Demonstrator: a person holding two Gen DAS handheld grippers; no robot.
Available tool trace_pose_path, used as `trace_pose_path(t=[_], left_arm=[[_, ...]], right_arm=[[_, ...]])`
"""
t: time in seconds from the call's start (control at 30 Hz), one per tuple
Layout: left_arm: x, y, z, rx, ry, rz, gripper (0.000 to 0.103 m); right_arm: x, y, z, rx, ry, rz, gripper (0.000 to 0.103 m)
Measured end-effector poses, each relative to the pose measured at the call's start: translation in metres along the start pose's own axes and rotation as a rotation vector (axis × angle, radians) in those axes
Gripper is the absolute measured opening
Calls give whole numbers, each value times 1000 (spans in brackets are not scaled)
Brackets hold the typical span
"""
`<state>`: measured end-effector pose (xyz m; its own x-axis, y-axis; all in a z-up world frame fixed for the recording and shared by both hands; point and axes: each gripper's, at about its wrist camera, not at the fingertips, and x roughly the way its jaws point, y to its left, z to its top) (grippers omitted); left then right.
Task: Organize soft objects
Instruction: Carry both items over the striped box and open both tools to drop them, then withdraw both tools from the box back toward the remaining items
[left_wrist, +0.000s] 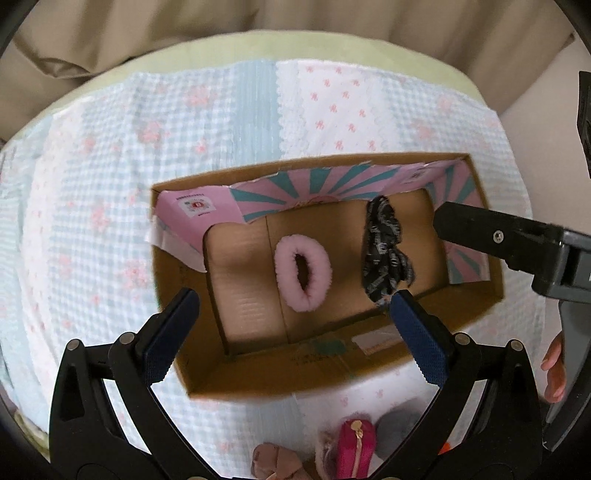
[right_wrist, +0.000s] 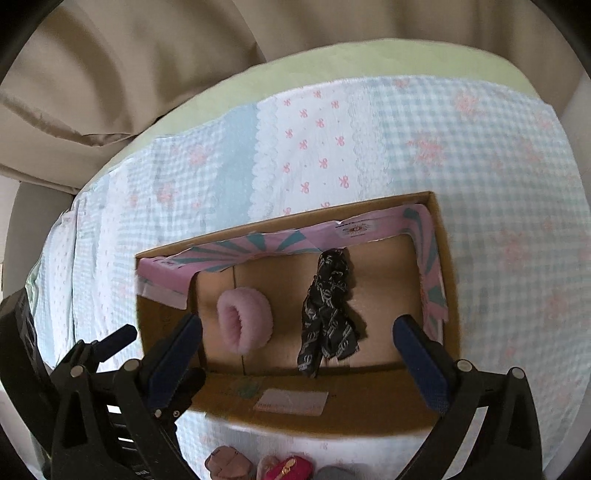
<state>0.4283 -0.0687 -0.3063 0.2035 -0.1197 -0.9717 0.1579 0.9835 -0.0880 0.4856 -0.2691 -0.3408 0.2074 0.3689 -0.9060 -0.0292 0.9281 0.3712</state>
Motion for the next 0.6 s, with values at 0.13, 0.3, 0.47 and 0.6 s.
trace_pose_path(t=[0.13, 0.3, 0.47, 0.6], left_arm=[[-31, -5, -5, 6, -41, 6, 103], [-82, -12, -24, 1, -113, 13, 103], [-135, -17, -54, -9, -203, 46, 103], [-179, -21, -88, -26, -278, 60, 103]], right_arm=[[-34, 8, -11, -28, -53, 4, 103], [-90, 20, -31, -83, -141, -2, 103], [-137, 34, -59, -135, -212, -22, 103], [-171, 44, -89, -177, -280, -45, 103]])
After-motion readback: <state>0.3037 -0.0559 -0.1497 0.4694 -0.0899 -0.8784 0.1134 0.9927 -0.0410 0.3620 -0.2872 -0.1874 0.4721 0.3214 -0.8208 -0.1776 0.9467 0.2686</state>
